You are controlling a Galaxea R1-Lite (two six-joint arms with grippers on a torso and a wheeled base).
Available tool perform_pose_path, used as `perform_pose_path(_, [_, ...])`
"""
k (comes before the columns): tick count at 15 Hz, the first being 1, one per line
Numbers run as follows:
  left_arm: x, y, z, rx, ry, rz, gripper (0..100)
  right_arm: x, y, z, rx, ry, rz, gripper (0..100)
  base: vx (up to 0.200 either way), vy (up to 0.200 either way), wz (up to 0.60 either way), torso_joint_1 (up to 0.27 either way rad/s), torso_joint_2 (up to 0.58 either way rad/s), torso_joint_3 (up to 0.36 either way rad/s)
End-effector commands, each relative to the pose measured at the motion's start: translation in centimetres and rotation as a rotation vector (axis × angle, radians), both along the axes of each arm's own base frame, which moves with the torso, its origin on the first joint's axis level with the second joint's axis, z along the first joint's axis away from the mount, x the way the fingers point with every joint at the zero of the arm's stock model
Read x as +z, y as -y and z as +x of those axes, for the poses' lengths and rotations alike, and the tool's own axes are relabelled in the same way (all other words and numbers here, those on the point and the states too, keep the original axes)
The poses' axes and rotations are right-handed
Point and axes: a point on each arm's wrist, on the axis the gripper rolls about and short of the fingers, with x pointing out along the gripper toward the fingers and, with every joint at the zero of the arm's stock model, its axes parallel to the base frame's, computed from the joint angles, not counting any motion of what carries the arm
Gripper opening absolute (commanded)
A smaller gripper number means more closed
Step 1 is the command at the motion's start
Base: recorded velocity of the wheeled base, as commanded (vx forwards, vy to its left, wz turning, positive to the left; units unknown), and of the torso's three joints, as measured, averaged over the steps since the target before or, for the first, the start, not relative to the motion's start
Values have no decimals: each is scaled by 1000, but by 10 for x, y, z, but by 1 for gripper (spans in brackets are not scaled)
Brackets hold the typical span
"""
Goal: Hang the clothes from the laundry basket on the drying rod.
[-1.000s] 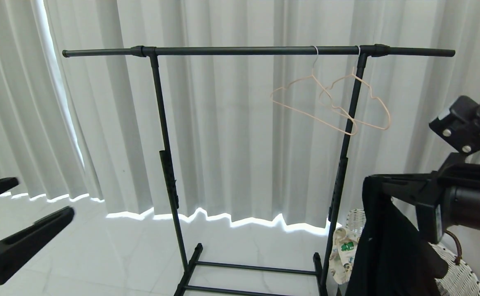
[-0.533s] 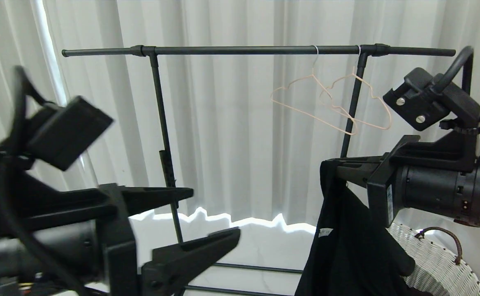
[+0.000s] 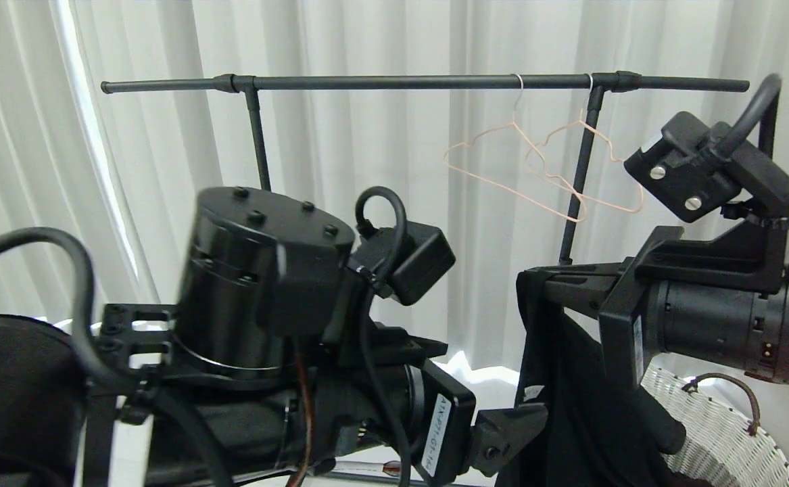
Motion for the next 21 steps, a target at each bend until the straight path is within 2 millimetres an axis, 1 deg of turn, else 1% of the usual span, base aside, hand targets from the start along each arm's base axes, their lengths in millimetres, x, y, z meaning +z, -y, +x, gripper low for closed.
perform_pose_path(1, [-27,12,22,39,-54,72,100,2,1,-2,3,4,7,0,0,0,0,0,0,0])
perform_pose_path(4, [-40,9,38,77,-84,104,100,2,0,-3,12,4,7,0,0,0,0,0,0,0])
perform_pose_path(7, [-41,10,37,63,-91,100,100,2,0,-4,15,5,8,0,0,0,0,0,0,0])
perform_pose_path(8, [-36,8,34,32,-93,78,100,2,0,-4,15,5,8,0,0,0,0,0,0,0])
perform_pose_path(10, [-38,4,37,41,-105,80,100,2,-1,-4,18,6,10,0,0,0,0,0,0,0])
perform_pose_path(13, [-48,-3,37,55,-131,110,100,6,-2,-7,35,12,22,0,0,0,0,0,0,0])
perform_pose_path(16, [-65,-10,33,61,-173,159,100,11,-2,-9,40,20,35,0,0,0,0,0,0,0])
perform_pose_path(17, [-74,-14,33,76,-198,186,100,12,0,-10,40,22,39,0,0,0,0,0,0,0])
perform_pose_path(18, [-80,-17,36,92,-210,200,100,13,0,-10,38,23,40,0,0,0,0,0,0,0])
perform_pose_path(21, [-81,-22,42,125,-217,203,100,12,0,-12,46,22,39,0,0,0,0,0,0,0])
